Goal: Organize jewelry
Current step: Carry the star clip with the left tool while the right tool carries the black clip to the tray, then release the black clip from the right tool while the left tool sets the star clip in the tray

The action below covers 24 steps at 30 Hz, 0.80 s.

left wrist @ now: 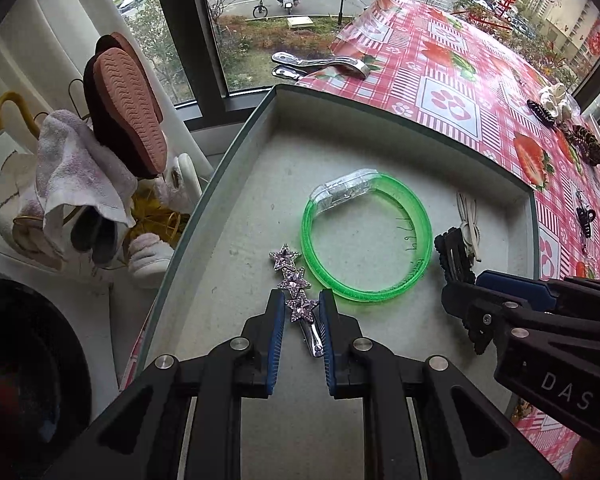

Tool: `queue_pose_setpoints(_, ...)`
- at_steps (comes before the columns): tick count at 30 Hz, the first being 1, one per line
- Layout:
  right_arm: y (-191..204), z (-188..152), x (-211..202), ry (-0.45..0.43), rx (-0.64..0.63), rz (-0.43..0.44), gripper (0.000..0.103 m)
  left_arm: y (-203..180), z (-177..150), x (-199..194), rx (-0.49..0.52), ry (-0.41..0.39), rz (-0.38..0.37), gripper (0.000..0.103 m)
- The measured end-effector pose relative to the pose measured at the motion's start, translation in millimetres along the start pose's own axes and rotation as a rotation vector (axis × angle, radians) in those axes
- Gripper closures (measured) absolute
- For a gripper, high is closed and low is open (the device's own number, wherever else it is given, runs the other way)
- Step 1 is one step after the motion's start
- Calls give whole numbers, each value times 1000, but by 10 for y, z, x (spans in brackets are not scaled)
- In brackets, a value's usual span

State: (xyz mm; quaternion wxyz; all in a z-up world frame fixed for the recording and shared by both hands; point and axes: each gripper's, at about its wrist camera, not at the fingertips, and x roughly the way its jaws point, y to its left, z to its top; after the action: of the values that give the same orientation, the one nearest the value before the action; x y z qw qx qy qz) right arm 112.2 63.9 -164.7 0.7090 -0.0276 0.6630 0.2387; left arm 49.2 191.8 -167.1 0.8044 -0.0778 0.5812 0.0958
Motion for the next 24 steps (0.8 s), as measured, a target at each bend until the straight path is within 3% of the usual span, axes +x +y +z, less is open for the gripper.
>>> queue_pose_setpoints(8,20,156,18,-32,-14,-21,70,-26,112,47,-1,-17,19,79)
queue_pose_setpoints(21,-8,141,1,-37,-12,-1,68,-66,103,41,9,-5,51,79)
queue_pose_setpoints(23,-41,132,-15,-35,-8,4,67,-64,96,36,9,-2,56,79)
queue_pose_setpoints(24,-58,127,-22,-35,-5,7,59,-62,90,33,9,0,60,79)
